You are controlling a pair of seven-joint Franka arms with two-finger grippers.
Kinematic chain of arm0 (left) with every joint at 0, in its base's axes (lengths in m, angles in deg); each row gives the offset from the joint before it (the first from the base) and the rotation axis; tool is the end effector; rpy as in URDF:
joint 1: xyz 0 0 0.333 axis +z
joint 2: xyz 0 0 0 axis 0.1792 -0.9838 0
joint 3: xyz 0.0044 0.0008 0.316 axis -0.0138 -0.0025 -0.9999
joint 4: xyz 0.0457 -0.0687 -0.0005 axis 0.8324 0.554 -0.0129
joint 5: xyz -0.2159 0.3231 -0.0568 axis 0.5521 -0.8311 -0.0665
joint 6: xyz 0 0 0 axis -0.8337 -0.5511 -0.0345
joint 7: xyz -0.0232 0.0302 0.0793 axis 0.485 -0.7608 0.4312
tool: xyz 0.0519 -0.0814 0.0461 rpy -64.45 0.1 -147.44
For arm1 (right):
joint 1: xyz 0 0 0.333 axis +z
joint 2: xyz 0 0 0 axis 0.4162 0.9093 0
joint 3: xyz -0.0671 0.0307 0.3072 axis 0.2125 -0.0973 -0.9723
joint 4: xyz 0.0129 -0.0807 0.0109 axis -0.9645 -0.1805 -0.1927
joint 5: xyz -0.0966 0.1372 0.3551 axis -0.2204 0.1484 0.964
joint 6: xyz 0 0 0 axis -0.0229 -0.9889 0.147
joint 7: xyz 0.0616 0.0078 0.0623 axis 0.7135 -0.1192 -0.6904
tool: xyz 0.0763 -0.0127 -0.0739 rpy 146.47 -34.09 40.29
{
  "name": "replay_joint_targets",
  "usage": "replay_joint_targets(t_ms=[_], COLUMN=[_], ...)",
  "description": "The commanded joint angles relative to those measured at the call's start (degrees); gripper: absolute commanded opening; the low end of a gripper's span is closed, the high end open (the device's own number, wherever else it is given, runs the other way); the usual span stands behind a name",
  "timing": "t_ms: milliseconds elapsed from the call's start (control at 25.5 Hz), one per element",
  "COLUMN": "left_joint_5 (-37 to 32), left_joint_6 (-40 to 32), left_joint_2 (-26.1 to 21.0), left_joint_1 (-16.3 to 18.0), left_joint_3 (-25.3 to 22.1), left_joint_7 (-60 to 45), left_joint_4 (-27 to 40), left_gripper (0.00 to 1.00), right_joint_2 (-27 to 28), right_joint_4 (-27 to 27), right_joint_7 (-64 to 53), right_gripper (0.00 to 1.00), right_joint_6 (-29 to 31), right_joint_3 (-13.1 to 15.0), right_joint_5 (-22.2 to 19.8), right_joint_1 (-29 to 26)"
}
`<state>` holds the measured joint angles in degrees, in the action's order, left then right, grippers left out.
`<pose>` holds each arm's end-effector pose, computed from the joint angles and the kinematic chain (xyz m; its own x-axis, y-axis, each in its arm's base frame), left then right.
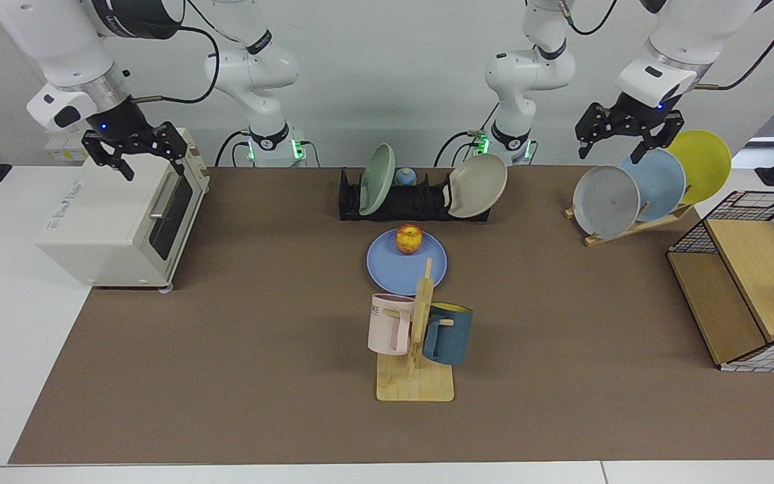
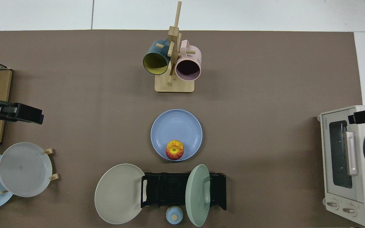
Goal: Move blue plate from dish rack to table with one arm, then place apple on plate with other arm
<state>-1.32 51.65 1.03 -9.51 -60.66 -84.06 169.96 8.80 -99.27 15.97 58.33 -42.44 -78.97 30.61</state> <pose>0.5341 -0.0517 0.6663 0.9862 -0.1612 -0.0366 -0.1603 -0.9867 0.0264 0.5257 -0.0684 0.6180 0.9970 0.0774 -0.0017 0.0773 -0.9962 -0.0390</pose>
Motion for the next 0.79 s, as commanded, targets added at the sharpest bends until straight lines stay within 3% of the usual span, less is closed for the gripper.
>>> replay_joint_targets(t_ms=[0,275,746], left_joint_5=[0.6,0.7,0.7], left_joint_6=[1.3,3.0,2.9], left_joint_2=[1.3,1.1,1.1], left_joint_1=[0.1,0.2,0.1], left_joint_3=[0.0,0.0,0.0], left_joint_7=[0.7,0.7,0.8], left_joint_4=[1.4,1.4,1.4], left_gripper=[1.00,1.00,1.00], right_joint_2=[1.3,1.3,1.3], right_joint_4=[2.0,2.0,2.0], right_joint_7=[1.0,1.0,1.0], right_gripper=[1.00,1.00,1.00], right_joint_6=[-1.0,-1.0,-1.0], right_joint_3=[-1.0,-1.1,-1.1], right_joint_5=[-1.0,-0.9,-0.9], right_joint_1=[0.0,2.7,2.7])
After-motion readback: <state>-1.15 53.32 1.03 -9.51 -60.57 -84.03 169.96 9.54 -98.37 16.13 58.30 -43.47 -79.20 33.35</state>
